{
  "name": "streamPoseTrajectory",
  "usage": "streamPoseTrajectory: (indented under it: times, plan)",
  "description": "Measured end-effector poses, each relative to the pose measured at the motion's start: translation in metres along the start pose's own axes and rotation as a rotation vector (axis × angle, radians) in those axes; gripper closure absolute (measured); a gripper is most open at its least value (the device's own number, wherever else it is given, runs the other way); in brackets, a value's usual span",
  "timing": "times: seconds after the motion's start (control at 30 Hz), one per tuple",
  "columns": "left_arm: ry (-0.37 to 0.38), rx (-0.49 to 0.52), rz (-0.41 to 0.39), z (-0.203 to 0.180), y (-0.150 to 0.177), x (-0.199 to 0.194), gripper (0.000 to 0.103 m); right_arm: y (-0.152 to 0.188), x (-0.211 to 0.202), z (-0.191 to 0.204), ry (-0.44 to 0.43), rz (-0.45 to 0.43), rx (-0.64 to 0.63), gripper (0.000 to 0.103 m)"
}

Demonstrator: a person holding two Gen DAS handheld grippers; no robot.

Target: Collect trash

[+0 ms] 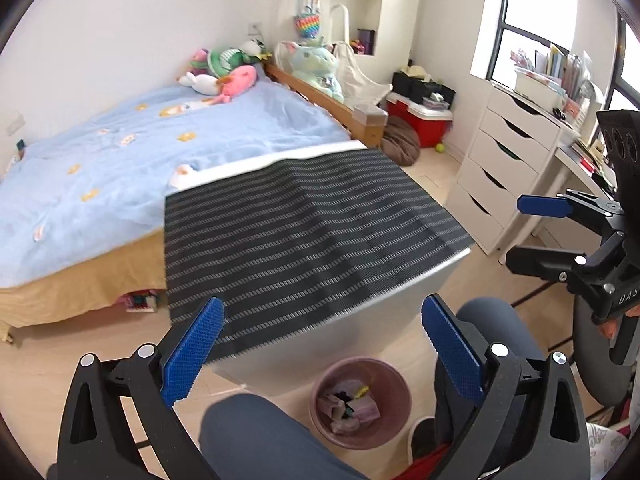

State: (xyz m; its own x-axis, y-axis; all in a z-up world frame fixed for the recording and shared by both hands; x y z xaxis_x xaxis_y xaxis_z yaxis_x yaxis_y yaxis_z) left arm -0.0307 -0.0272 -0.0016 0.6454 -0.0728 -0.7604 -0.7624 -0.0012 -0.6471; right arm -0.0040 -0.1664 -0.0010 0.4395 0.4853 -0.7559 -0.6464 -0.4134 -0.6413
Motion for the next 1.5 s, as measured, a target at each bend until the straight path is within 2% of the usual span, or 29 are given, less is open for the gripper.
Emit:
streamPoseTrajectory:
  times: [0.13, 0.3, 0.47, 1.0, 1.5]
  plan:
    - [0.009, -0.033, -0.019, 0.011, -0.017, -0.003, 0.008, -0.022, -0.001, -0.004, 0.004, -0.029, 0.003, 0.003]
    - [-0.001, -0.001, -0.058, 0.014, -0.035, -0.006, 0.008, -0.044, 0.002, -0.006, -0.002, -0.049, -0.011, 0.003]
    - [0.023, -0.010, -0.056, 0.016, -0.046, 0.000, 0.006, -0.059, 0.008, -0.003, -0.010, -0.048, -0.019, 0.003]
    - [0.010, -0.083, -0.031, 0.029, -0.053, 0.016, 0.006, -0.065, 0.025, -0.006, -0.018, -0.018, -0.016, 0.003]
    - [0.007, -0.089, -0.025, 0.027, -0.056, 0.020, 0.006, -0.063, 0.032, -0.009, -0.013, -0.004, -0.014, 0.003]
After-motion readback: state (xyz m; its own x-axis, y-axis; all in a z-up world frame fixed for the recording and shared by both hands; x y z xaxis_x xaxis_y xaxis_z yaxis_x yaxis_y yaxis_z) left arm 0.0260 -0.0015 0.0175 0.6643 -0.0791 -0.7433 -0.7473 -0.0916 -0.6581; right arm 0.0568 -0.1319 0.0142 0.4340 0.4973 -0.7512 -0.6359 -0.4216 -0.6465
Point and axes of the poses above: each gripper's, at about its wrist camera, not at the fingertips, and x roughly the way its jaws point, z to its left, y to its underside, the point moved 4 cm from there along x, roughly the way its jaws point, and after that the axes turned 3 degrees about z, right-handed, at the moved point
